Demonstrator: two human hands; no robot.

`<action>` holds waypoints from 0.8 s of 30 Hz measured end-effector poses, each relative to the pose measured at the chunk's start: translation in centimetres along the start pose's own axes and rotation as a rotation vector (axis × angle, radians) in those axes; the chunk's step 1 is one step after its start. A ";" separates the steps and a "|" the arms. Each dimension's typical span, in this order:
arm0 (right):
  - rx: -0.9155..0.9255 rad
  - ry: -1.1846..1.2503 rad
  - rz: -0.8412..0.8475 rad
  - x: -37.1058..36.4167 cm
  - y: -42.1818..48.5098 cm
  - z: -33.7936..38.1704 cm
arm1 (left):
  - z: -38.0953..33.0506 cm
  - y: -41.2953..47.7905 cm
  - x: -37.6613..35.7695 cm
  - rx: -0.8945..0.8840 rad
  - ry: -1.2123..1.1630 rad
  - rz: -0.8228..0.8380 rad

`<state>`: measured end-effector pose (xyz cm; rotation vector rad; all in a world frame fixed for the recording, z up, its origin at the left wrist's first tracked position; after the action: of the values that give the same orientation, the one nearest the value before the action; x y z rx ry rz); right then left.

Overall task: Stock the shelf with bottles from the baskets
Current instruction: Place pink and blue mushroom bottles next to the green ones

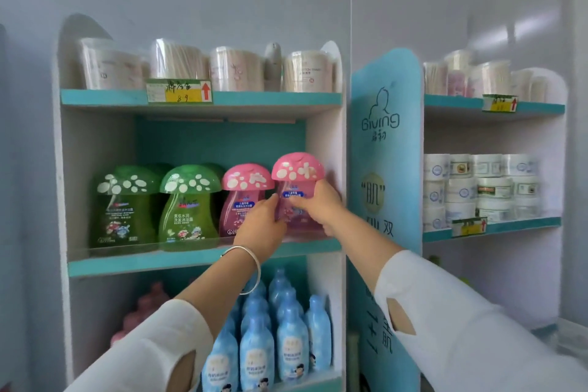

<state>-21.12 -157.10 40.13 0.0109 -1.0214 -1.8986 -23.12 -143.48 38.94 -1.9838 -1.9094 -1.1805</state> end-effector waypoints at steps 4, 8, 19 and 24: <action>-0.108 0.056 0.030 -1.1 0.7 -2.5 | 0.3 1.1 -1.4 0.021 0.100 0.044; -0.212 0.146 0.137 -1.7 1.1 -3.2 | 0.4 2.0 -2.8 0.040 0.240 0.089; -0.039 -0.594 0.225 -0.3 -1.1 -0.7 | 0.8 2.2 -3.6 0.069 0.348 0.131; 0.179 -0.764 0.160 0.0 -3.3 1.2 | 0.9 2.2 -3.9 0.081 0.345 0.164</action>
<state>-23.98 -155.67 38.78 -0.7177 -1.6343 -1.6729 -20.34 -146.38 36.86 -1.7229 -1.5690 -1.2792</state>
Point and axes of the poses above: each hand's wrist, its own y-axis towards the middle knuckle, its own x-axis out of the back of the hand, z = x × y, the point moved 8 cm from there along y, towards the middle knuckle, and after that the axes turned 15 degrees about x, right-handed, at the moved point
